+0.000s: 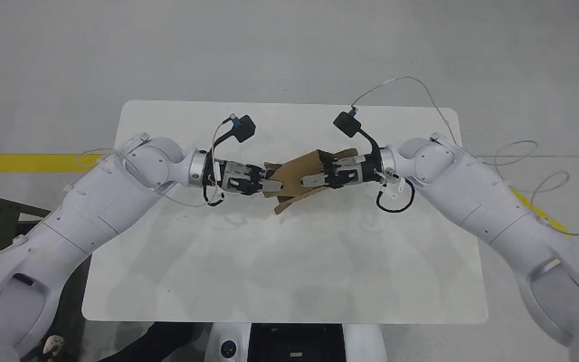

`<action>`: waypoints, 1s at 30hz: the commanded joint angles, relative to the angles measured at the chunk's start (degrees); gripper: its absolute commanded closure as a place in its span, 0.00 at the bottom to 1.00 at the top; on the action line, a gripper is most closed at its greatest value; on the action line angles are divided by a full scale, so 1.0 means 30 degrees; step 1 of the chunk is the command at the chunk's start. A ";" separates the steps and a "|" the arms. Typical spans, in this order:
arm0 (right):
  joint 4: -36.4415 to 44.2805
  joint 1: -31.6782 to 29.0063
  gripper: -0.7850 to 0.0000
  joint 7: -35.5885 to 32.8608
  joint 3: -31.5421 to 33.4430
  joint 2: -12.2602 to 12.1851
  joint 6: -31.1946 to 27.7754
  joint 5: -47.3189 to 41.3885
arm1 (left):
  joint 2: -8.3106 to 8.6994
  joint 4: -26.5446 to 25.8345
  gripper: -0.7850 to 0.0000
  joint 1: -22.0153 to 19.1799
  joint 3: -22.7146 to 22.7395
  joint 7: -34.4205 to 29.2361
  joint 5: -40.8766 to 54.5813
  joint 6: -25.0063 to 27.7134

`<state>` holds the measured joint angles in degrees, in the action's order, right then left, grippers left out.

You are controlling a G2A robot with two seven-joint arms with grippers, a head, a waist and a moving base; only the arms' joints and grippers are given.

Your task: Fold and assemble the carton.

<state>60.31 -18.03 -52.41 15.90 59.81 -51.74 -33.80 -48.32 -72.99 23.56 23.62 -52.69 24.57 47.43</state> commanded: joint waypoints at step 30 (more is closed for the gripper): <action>-0.0592 -0.0493 1.00 -0.0910 0.1128 0.0486 0.0867 -0.0353 | -0.0189 -0.0536 0.00 0.1636 0.2624 -0.1291 0.0276 -0.0483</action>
<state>58.68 -19.36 -55.28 19.10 61.24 -49.00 -34.82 -48.88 -74.35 28.17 31.22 -56.42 24.48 45.81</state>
